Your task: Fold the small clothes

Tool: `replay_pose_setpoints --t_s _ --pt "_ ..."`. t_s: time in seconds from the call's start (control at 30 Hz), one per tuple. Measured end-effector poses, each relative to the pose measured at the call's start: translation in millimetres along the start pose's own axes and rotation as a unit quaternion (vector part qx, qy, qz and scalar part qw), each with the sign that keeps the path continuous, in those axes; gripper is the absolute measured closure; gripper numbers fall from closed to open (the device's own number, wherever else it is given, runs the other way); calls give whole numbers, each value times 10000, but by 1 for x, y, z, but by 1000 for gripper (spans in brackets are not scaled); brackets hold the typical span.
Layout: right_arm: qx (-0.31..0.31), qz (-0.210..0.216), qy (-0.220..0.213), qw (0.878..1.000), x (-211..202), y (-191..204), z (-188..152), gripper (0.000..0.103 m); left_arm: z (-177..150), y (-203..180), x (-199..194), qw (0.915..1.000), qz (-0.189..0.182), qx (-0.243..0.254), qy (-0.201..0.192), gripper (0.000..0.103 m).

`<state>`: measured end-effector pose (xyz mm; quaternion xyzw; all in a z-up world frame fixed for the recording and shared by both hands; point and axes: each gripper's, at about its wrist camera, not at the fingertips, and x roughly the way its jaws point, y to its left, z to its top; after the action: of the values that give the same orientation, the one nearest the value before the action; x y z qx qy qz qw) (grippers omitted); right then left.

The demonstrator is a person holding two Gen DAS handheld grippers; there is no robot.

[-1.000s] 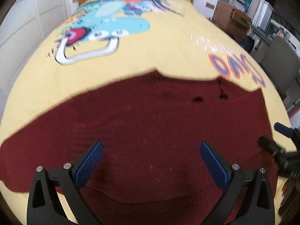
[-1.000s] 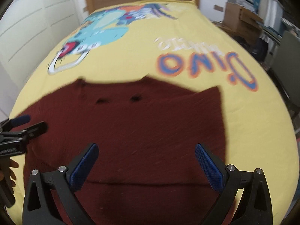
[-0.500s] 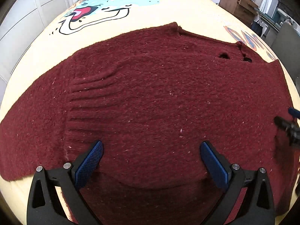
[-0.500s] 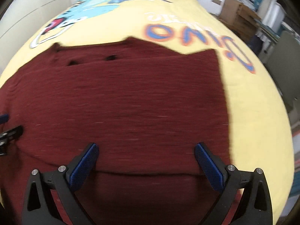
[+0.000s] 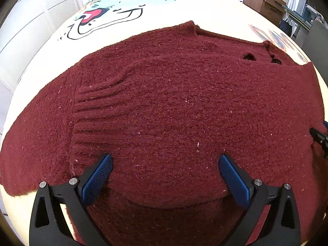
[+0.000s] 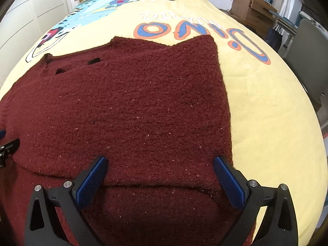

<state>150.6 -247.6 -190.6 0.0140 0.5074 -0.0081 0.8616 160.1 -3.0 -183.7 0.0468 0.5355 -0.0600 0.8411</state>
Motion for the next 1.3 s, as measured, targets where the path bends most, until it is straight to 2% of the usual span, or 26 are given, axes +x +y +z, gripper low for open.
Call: replay_pose_setpoints --t_s 0.13,0.2,0.37,0.5,0.63,0.7,0.9,0.97,1.03,1.13,1.2,1.3 --pt "-100 47 130 9999 -14 3 4 0 7 9 -9 9995 -230 -30 200 1" --pt "-166 83 60 9998 -28 8 4 0 12 20 -23 9993 -277 -202 159 1" --pt "-380 116 -58 9992 -61 19 -6 0 12 76 -62 9949 -316 -952 -130 1" --pt "-256 259 -111 9993 -82 20 -16 0 2 141 -79 9845 -171 -1741 -91 1" --pt "-199 303 -122 9993 -93 22 -20 0 -16 205 -83 9681 174 -2498 65 1" --pt "-230 290 -97 9993 -97 24 -22 0 -28 236 -82 9568 454 -2867 159 1" --pt "-166 207 -19 9996 -99 18 -31 0 -53 299 -76 9245 733 -3726 329 1" --pt "-112 176 8 9998 -98 15 -33 0 -60 322 -72 9085 767 -4091 369 1" --pt "-83 138 43 9999 -98 13 -36 0 -73 346 -63 8877 737 -4524 439 1" --pt "-105 72 82 9999 -97 11 -39 0 -86 368 -57 8669 707 -4908 517 1" --pt "-104 48 103 9999 -97 10 -40 0 -89 379 -52 8597 726 -5029 527 1" --pt "-76 13 130 9999 -96 9 -41 0 -88 390 -46 8564 738 -5076 589 1"
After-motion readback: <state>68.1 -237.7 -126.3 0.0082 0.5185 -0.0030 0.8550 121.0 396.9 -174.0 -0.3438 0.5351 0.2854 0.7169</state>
